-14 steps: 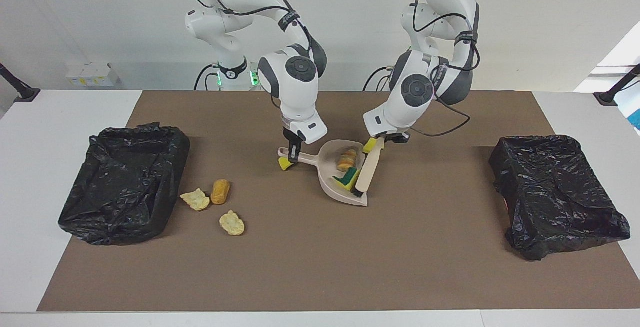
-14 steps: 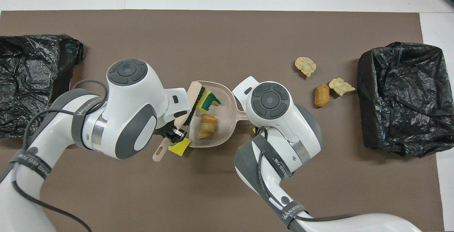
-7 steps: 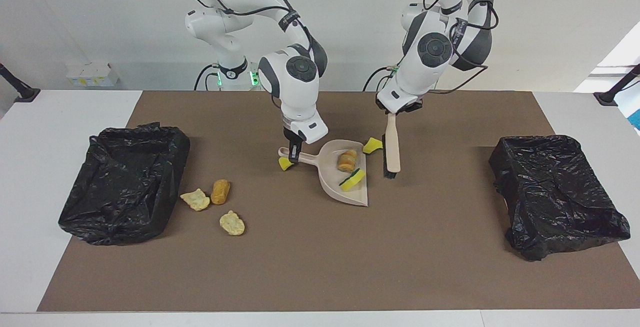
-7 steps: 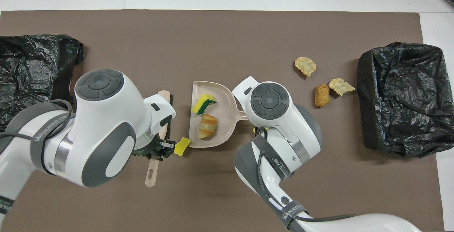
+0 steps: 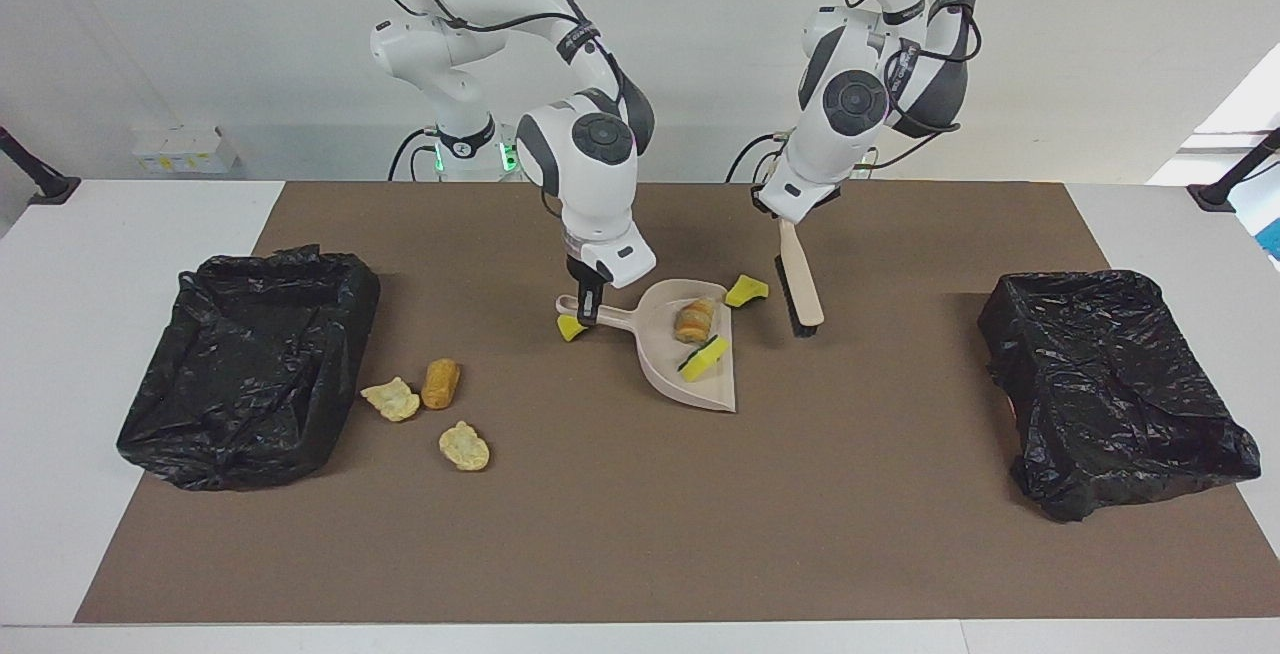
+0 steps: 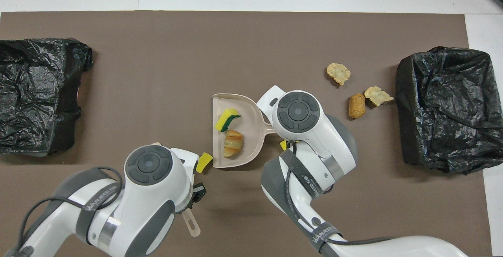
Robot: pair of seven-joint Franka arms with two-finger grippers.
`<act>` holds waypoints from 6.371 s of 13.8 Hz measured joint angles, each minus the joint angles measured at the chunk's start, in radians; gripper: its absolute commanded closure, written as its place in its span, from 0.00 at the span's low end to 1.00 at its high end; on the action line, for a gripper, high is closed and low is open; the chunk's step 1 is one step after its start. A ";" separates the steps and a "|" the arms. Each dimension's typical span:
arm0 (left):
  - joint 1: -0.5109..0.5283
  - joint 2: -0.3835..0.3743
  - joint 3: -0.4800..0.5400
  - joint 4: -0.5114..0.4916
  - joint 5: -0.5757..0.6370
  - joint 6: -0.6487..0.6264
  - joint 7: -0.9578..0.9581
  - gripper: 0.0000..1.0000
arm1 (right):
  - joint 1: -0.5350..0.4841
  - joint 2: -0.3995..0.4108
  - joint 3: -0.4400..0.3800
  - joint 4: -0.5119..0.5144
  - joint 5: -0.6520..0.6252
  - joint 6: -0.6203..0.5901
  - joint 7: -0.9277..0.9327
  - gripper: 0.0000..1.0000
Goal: Sweep and dump trash in bin
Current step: 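Sweep the yellow sponge and bread into the dustpan with the brush, then carry the dustpan toward the black bag with the right gripper, then tip the dustpan over the black bag with the right gripper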
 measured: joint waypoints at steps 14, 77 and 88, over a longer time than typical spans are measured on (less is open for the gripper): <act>-0.129 0.146 -0.017 0.096 -0.152 0.377 0.195 1.00 | -0.001 0.000 0.000 -0.012 -0.021 -0.002 -0.036 1.00; 0.442 0.136 0.008 0.821 0.175 -0.374 1.102 0.00 | -0.770 -0.095 -0.004 0.313 -0.649 -0.387 -0.654 1.00; 0.496 0.140 0.009 0.834 0.151 -0.375 1.133 0.00 | -0.754 -0.103 0.010 0.349 -0.552 -0.250 -0.634 1.00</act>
